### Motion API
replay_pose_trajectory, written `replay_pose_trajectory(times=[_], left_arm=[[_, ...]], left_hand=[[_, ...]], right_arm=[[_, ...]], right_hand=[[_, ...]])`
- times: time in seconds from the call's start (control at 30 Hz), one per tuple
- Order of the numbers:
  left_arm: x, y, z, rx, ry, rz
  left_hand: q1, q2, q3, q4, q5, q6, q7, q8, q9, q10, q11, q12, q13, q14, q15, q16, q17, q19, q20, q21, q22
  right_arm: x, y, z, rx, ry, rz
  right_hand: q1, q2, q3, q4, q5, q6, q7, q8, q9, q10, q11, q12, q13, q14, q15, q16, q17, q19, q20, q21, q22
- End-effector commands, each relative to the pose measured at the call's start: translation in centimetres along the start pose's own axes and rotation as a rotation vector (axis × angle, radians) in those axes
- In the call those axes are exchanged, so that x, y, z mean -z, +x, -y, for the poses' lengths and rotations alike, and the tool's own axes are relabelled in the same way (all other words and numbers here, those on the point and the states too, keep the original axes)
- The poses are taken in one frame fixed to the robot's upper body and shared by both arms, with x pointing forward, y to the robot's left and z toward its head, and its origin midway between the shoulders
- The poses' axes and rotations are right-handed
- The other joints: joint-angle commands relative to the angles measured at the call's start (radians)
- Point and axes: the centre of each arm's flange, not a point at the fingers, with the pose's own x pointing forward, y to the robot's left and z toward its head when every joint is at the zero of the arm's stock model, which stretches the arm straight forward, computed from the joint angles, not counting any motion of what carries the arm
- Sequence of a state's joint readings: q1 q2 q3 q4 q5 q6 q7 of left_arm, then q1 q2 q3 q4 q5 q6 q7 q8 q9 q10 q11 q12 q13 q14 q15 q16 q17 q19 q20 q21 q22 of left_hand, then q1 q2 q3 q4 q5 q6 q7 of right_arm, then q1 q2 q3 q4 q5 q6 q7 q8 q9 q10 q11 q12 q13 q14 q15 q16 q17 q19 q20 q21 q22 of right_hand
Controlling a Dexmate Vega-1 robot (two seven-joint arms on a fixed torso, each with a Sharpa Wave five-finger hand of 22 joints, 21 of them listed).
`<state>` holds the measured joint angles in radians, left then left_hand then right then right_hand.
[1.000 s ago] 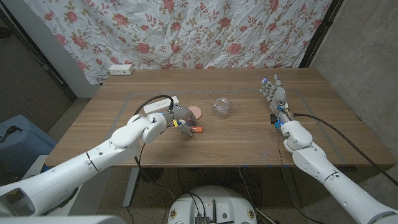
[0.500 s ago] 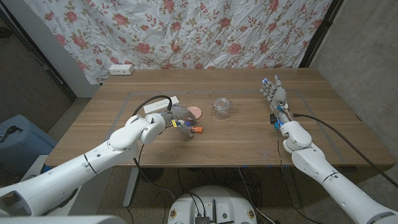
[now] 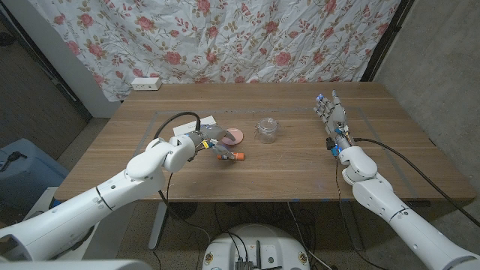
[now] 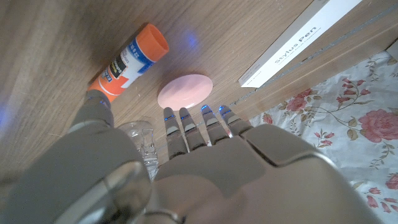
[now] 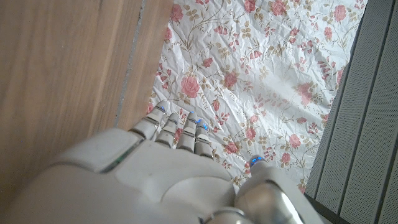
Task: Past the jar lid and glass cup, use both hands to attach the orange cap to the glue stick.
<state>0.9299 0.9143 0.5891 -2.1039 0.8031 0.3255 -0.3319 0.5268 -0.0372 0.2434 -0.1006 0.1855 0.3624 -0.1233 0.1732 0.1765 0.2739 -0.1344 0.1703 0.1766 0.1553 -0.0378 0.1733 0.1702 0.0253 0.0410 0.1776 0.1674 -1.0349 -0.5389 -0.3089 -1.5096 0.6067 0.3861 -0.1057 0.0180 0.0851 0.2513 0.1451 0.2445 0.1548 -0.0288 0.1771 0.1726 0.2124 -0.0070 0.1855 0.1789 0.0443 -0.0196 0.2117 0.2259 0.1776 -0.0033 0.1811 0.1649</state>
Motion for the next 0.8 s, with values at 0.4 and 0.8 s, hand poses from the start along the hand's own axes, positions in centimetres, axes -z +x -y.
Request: replay_pose_trajectory(times=[0.4,0.8], left_arm=[[3.5,0.3,-0.2,-0.148,-0.317,-0.013],[5.1,1.8,0.6,-0.260,-0.441,-0.033]], left_hand=[[-0.029,0.033,0.012,0.013,-0.001,-0.018,0.024,0.004,0.002,-0.021,0.015,0.010,0.001,-0.004,-0.006,0.005,0.001,0.016,-0.010,0.012,0.001],[-0.035,0.057,0.023,0.011,-0.002,-0.007,0.039,0.011,0.001,-0.014,0.030,0.018,0.000,0.002,-0.006,0.007,0.000,0.027,-0.016,0.014,0.001]], right_arm=[[-0.6,0.5,-0.5,-0.024,0.056,-0.002],[-0.6,1.3,-0.7,-0.043,0.058,-0.005]], right_hand=[[0.000,0.015,-0.001,-0.005,0.003,-0.003,0.002,0.005,0.002,-0.002,-0.007,0.000,0.002,0.017,0.023,0.004,-0.003,-0.023,0.005,-0.003,0.002],[-0.003,0.014,-0.003,-0.003,0.003,-0.002,0.020,0.008,0.002,0.007,0.007,0.003,0.001,0.030,0.008,0.008,-0.004,-0.011,-0.022,0.005,0.002]])
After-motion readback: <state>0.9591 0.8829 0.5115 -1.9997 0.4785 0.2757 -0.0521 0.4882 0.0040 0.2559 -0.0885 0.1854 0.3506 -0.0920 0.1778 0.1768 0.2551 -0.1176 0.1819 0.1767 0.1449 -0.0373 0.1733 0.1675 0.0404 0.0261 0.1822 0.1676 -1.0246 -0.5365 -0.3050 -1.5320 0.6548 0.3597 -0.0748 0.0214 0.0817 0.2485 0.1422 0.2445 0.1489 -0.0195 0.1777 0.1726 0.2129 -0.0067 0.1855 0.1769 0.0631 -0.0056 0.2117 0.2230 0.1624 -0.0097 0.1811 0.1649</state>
